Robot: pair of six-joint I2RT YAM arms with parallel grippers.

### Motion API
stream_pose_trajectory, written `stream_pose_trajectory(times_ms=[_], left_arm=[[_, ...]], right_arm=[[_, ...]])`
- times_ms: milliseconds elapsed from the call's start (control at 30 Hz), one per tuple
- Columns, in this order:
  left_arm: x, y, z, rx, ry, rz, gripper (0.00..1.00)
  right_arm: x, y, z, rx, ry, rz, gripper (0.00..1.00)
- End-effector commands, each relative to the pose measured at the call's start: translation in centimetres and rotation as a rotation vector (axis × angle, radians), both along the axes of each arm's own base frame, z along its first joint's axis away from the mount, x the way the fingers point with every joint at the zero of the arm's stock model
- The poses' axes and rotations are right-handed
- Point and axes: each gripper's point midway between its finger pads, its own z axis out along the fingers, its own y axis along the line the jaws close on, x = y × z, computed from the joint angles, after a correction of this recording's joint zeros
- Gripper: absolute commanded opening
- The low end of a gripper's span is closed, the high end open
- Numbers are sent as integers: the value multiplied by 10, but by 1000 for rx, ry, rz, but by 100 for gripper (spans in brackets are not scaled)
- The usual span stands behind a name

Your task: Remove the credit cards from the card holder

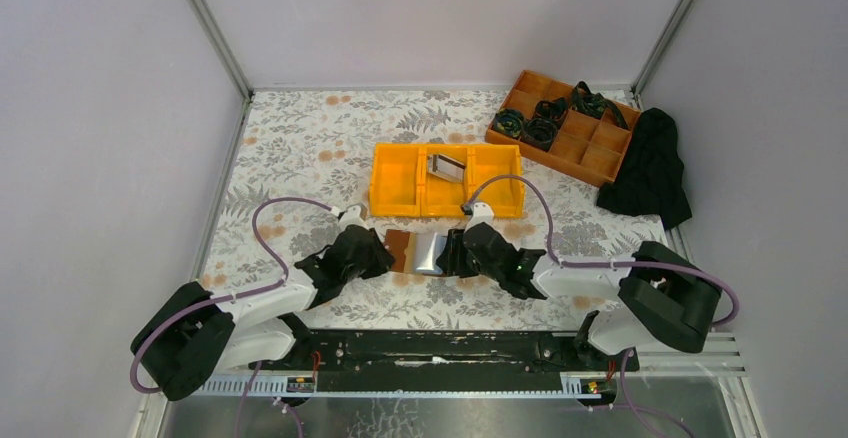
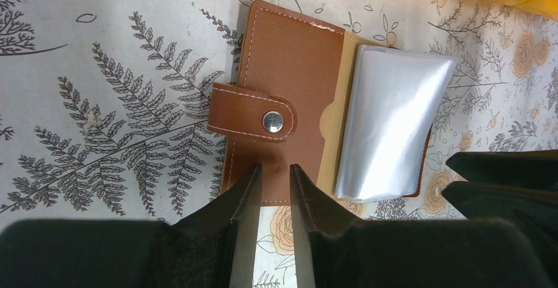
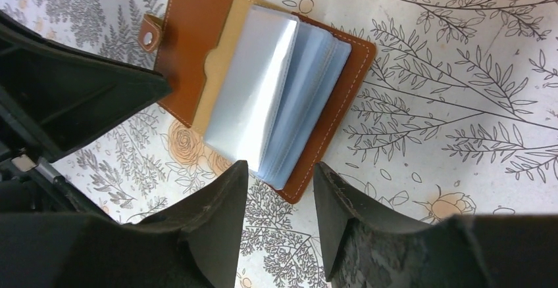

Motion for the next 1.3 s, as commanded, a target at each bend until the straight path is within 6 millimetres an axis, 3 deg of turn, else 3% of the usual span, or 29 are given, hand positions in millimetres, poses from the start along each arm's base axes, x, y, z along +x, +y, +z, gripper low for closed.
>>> stream_pose_trajectory(times_ms=[0, 333, 900, 1267], left_arm=[[0, 1, -3, -19, -2, 7, 29], [-1, 2, -2, -19, -6, 8, 29], [-4, 2, -6, -17, 5, 2, 32], [-3, 1, -7, -15, 8, -1, 32]], right_arm=[[19, 23, 24, 75, -47, -9, 49], [23, 39, 16, 83, -27, 19, 47], [30, 33, 15, 73, -38, -4, 47], [29, 40, -2, 60, -6, 21, 47]])
